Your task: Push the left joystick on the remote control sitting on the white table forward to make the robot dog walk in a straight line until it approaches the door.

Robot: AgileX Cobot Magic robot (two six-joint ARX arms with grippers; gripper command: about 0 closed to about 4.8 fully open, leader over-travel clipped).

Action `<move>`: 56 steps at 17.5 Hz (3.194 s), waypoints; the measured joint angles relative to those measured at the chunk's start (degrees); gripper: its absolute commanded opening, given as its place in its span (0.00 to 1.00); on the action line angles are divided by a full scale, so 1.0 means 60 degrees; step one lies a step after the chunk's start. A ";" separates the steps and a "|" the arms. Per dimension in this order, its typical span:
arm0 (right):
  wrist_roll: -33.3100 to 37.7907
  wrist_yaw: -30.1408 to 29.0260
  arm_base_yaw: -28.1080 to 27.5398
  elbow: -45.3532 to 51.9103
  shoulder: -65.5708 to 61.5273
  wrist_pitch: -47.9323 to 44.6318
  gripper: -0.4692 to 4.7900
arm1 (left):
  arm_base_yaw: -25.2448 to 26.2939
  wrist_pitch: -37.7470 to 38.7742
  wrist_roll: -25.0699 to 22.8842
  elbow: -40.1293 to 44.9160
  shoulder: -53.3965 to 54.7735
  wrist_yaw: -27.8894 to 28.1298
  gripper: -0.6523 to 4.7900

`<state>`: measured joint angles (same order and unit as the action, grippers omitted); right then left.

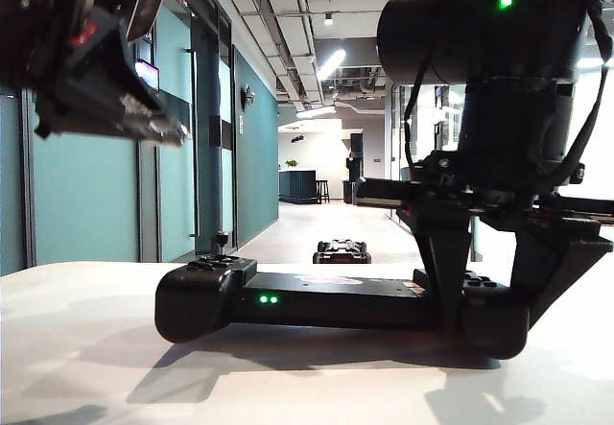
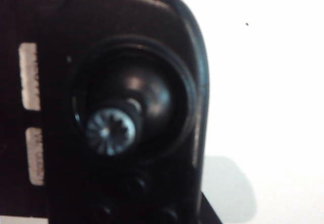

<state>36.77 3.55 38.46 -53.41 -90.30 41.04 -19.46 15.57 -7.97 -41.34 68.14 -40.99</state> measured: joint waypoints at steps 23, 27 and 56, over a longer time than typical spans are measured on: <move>0.0004 0.0215 0.0000 -0.0011 0.0000 0.0175 0.36 | -0.1180 -0.2317 -0.0430 0.0193 0.2626 0.0062 0.11; 0.0004 0.0211 0.0000 -0.0011 0.0000 0.0175 0.36 | -0.1173 -0.2506 -0.0430 0.0197 0.3060 0.0102 0.11; -0.0091 0.0244 0.0000 -0.0011 0.0000 0.0211 0.36 | -0.1064 -0.3461 -0.0240 0.0193 0.3610 0.0423 0.11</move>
<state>36.23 5.02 38.46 -53.47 -90.30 42.30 -25.85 -5.19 -9.41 -40.18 89.80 -38.46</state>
